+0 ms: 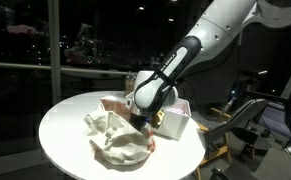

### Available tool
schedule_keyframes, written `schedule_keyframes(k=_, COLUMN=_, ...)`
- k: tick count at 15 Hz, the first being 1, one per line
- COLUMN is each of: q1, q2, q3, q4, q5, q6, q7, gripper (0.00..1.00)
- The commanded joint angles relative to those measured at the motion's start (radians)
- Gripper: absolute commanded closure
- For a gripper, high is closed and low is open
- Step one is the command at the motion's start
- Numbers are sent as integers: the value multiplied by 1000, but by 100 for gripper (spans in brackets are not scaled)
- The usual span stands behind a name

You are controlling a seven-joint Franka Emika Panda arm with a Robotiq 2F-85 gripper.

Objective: Remove the items from the plastic bag and put them inside the white basket

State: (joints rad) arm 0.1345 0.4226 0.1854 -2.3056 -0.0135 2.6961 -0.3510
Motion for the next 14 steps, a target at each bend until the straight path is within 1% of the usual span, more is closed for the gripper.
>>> schedule_keyframes(k=1, q1=14, q2=-35, q3=-10, q4=-53, q5=-40, q6=76, q7=94, gripper=65)
schedule_keyframes(k=4, q1=11, q2=-72, q3=-7, q4=-72, q5=-31, q6=60, q7=148, gripper=89)
schedule_keyframes(k=5, q1=4, q2=-103, q3=2, q4=-74, q5=-17, q6=9, q7=159, gripper=95)
schedule_keyframes(k=6, q1=-16, q2=-138, q3=26, q4=-78, q5=18, q6=-30, q7=153, gripper=98)
schedule_keyframes(k=7, q1=-44, q2=-162, q3=61, q4=-76, q5=72, q6=-62, q7=124, gripper=100)
schedule_keyframes(k=9, q1=-71, q2=-219, q3=96, q4=-67, q5=173, q6=-130, q7=88, gripper=100)
schedule_keyframes(k=11, q1=-74, q2=-282, q3=101, q4=-61, q5=251, q6=-178, q7=67, gripper=98)
schedule_keyframes(k=14, q1=-49, q2=-375, q3=69, q4=-45, q5=284, q6=-265, q7=80, gripper=98)
